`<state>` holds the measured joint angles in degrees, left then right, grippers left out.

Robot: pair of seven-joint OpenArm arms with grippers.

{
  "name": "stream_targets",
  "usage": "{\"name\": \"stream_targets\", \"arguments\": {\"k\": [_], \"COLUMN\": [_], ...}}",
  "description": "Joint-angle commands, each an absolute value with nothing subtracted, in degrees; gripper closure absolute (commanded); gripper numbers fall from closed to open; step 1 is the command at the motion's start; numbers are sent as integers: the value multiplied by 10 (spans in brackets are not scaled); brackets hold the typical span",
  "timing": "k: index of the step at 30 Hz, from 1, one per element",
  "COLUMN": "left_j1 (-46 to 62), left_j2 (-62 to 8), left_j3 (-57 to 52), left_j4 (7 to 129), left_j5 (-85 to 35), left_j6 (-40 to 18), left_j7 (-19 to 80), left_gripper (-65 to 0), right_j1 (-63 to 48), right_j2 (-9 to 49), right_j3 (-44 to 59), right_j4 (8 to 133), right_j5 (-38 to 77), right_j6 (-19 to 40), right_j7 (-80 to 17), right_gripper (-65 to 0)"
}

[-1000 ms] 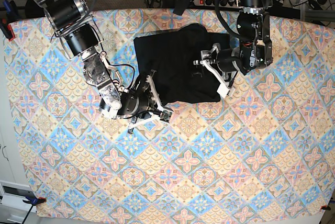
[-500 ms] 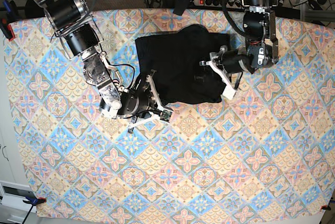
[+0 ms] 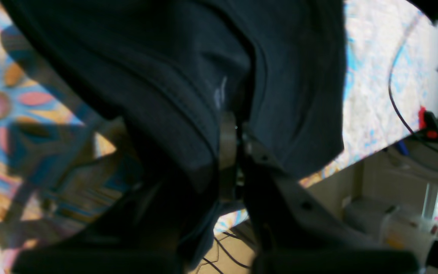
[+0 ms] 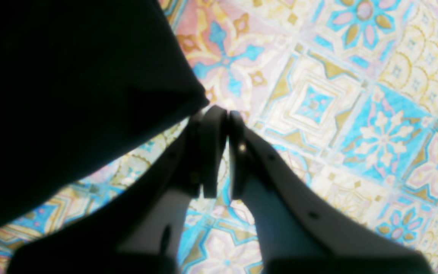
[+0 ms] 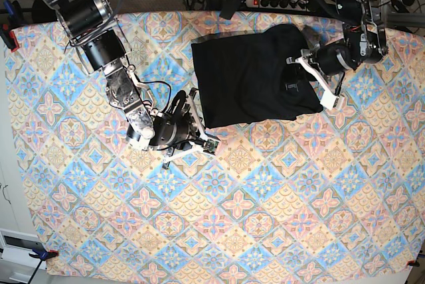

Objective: Fold the T-shirt properly
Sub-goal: 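Tuck the bundle edge under with the left gripper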

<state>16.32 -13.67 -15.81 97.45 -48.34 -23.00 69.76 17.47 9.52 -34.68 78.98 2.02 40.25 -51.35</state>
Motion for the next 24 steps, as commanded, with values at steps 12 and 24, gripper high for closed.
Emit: {"name": "stream_targets", "arguments": {"k": [12, 24], "left_j1": [64, 71], "left_j2": [-121, -117], "left_j3": [-106, -92], "left_j4": [931, 905], "left_j5": [-482, -433], "left_j6": [-233, -233], "left_j7": [708, 696], "left_gripper": [-2, -2], "right_j1": [189, 188], "right_j2": [95, 95], "right_j3": [-348, -347], "right_j4": [800, 800], "right_j5": [26, 26], "right_j6": [400, 400], "right_j7": [-506, -506], "right_gripper": [-40, -40]}}
